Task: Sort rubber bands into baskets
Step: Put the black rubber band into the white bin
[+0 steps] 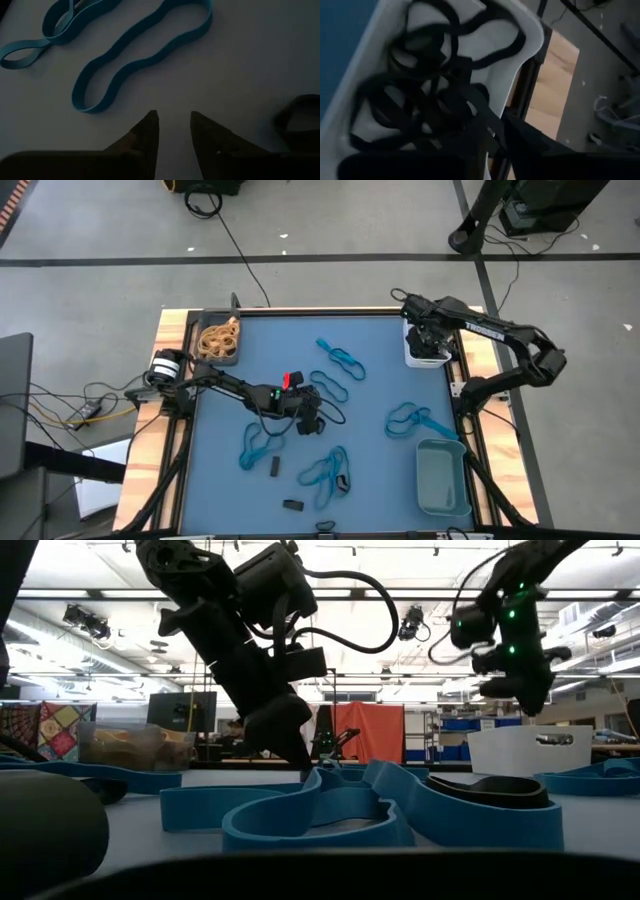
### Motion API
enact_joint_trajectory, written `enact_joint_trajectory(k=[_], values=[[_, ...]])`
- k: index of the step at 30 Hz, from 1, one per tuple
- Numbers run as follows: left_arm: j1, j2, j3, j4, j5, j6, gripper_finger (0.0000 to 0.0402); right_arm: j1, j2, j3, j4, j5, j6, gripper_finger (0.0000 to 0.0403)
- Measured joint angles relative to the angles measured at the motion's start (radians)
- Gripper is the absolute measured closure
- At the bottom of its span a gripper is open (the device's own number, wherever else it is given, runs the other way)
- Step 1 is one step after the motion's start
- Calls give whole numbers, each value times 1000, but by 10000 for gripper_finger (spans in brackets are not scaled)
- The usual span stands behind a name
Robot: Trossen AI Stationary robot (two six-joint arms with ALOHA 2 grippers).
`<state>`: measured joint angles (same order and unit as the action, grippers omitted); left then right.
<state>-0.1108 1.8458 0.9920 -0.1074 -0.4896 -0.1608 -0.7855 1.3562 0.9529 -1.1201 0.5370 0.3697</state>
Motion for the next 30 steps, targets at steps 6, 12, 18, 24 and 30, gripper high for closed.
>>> enact_joint_trajectory(k=[6, 12, 18, 24, 30], values=[[0, 0, 0, 0, 0, 0, 285, -14, 82, -7, 6, 25, -41, 249], [0, 0, 0, 0, 0, 0, 285, -16, 144, -7, 17, 42, -74, 200], [0, 0, 0, -7, 0, -1, 285, -18, 207, -6, 47, 44, -93, 210], [0, 0, 0, -28, 0, -4, 285, -29, 234, -2, 83, 48, -66, 262], [0, 0, 0, -27, 0, -4, 285, -29, 235, -4, 92, 57, -7, 308]])
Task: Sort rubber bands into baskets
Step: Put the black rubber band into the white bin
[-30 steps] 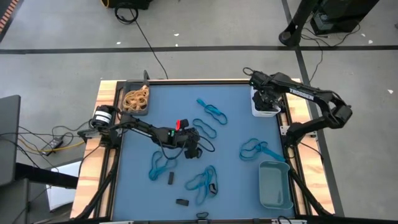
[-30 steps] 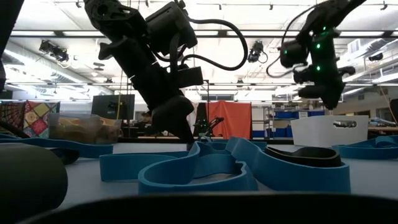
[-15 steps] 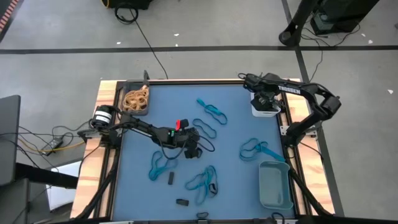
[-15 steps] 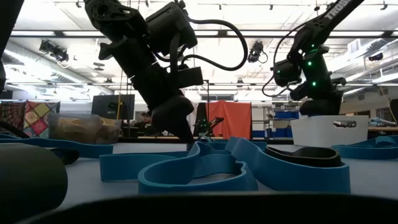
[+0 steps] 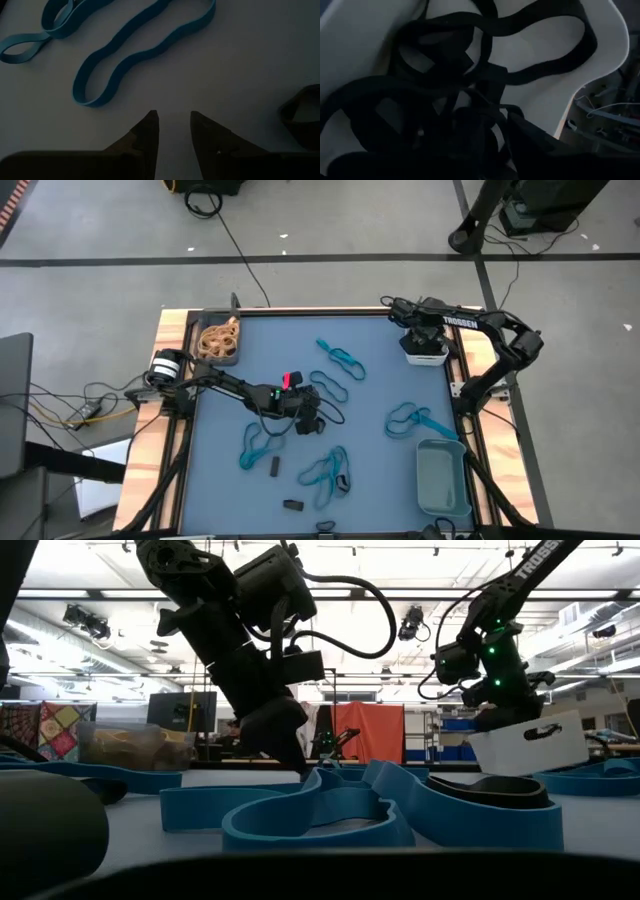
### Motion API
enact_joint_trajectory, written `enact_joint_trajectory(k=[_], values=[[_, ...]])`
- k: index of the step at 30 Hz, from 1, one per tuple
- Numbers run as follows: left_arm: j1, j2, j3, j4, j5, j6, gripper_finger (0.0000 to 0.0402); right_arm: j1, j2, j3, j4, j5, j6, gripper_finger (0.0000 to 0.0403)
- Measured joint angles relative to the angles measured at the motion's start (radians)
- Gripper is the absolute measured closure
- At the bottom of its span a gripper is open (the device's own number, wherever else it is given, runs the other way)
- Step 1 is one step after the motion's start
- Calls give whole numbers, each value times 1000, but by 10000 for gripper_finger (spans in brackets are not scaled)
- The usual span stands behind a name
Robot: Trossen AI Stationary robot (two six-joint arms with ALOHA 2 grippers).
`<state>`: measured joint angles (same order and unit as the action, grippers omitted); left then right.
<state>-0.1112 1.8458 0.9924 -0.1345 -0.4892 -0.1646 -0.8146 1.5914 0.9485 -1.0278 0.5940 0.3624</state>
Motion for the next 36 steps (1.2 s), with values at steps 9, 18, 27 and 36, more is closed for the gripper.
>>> enact_joint_trajectory(k=[9, 18, 27, 36], values=[[0, 0, 0, 0, 0, 0, 285, 2, 4, -6, -52, 8, 1, 393], [0, 0, 0, -19, 0, -23, 285, 100, -59, -5, -52, -78, 10, 396], [0, 0, 0, -18, 0, -38, 285, 199, -231, -4, -55, -44, 36, 400], [0, 0, 0, -14, 0, -56, 285, 273, -477, -2, 51, 65, 49, 400]])
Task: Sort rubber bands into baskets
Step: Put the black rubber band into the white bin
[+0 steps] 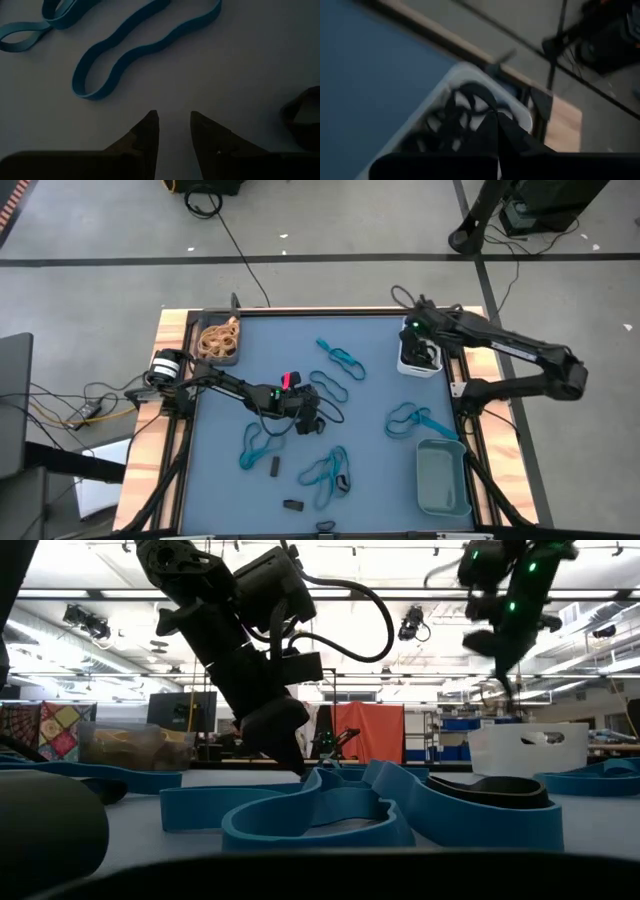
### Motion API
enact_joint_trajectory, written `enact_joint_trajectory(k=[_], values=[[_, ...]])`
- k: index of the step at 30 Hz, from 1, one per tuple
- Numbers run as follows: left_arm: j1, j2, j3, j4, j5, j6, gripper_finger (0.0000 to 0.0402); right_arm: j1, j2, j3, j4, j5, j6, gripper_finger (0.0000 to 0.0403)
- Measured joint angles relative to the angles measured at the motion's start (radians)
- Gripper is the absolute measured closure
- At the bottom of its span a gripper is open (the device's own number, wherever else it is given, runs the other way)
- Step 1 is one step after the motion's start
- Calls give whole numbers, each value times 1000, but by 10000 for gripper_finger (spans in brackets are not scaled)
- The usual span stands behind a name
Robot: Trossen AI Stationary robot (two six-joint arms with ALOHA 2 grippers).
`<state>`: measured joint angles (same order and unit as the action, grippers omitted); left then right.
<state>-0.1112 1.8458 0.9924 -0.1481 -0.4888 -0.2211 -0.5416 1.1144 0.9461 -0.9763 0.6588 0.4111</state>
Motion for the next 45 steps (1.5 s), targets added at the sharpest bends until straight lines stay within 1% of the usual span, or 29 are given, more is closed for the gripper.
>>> enact_joint_trajectory(k=[3, 5, 11, 15, 17, 19, 22, 28, 32, 35, 39, 45], values=[[0, 0, 0, 3, 0, -1, 285, 12, -53, 1, 36, -14, 7, 400], [0, 0, 0, 3, 0, -12, 285, 7, -59, -2, 29, -27, 20, 400], [0, 0, 0, 1, 0, -19, 285, -17, -8, -84, -19, -38, 103, 400], [0, 0, 0, 0, 0, -19, 285, -43, 41, -143, 4, -59, 139, 390], [0, 0, 0, -3, 0, -19, 285, -58, 63, -152, 7, -60, 141, 371], [0, 0, 0, -6, 2, -19, 285, -71, 75, -152, 9, -60, 142, 344], [0, 0, 0, -8, 17, -19, 285, -91, 78, -146, 18, -52, 129, 293], [0, -1, 3, -20, 83, -52, 285, -108, 45, -123, 31, -47, 112, 185], [0, -3, 38, -98, 138, -77, 285, -58, 17, -123, 89, -106, 109, 136], [-1, -3, 48, -110, 167, -71, 285, -2, 7, -123, 169, -133, 83, 118], [-1, -3, 48, -32, 215, -36, 285, 83, 6, -127, 264, -161, 75, 114], [-1, -1, 48, 57, 315, 12, 285, 201, 6, -130, 299, -164, 76, 124]])
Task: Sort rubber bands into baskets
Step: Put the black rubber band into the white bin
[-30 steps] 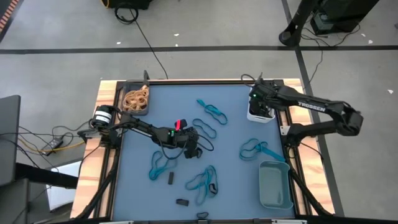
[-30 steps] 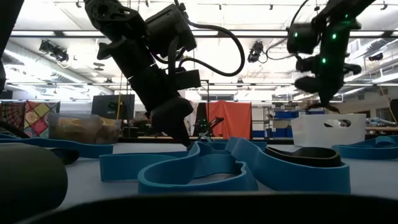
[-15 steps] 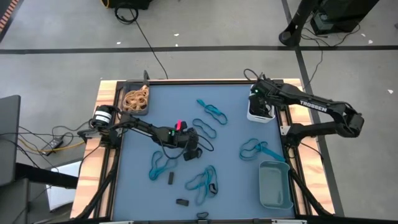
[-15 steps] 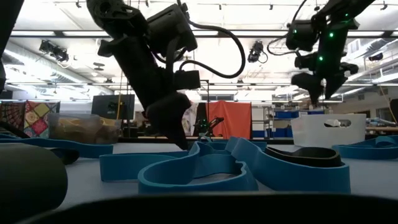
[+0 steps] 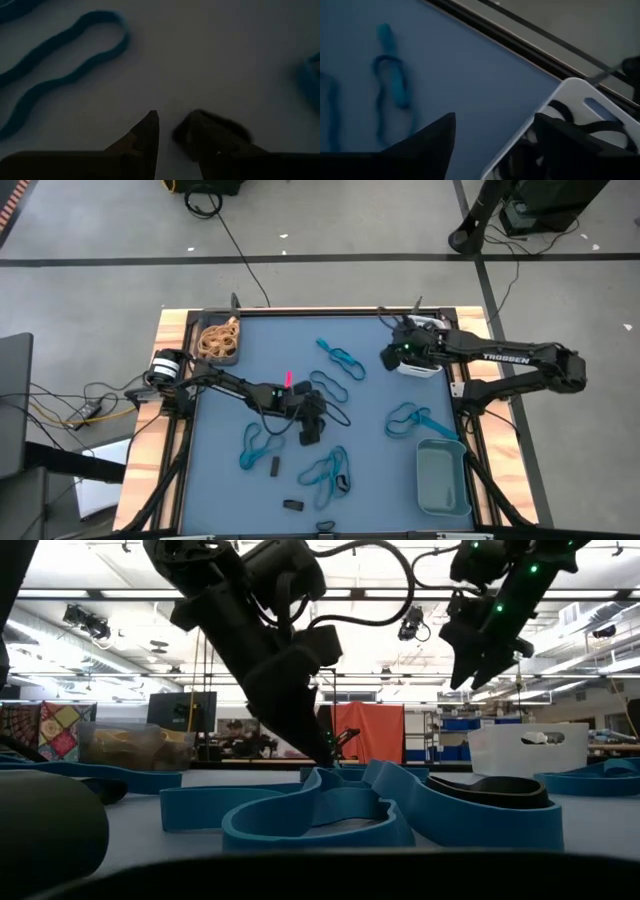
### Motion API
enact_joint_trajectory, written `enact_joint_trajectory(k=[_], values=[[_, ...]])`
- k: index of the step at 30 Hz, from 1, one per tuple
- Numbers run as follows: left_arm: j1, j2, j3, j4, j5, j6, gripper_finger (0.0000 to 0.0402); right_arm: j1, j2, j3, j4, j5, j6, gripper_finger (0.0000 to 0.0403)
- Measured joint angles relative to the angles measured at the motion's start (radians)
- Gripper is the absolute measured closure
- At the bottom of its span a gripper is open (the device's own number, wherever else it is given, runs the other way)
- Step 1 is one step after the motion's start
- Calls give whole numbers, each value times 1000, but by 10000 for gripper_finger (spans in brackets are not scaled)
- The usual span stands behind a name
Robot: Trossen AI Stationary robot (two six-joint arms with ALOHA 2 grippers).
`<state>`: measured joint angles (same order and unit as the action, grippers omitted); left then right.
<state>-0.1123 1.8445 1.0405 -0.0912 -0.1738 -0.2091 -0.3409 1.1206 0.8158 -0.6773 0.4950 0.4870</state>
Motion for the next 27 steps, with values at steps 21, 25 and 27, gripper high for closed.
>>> enact_joint_trajectory(k=[21, 25, 27], values=[[11, 0, -109, 100, 57, -104, 352, 294, 7, 0, 66, 10, 94, 159], [6, -3, -148, 161, 48, -142, 392, 363, 7, 0, 90, 16, 123, 172], [-1, -3, -162, 192, 33, -155, 394, 399, 7, 0, 110, 29, 143, 179]])
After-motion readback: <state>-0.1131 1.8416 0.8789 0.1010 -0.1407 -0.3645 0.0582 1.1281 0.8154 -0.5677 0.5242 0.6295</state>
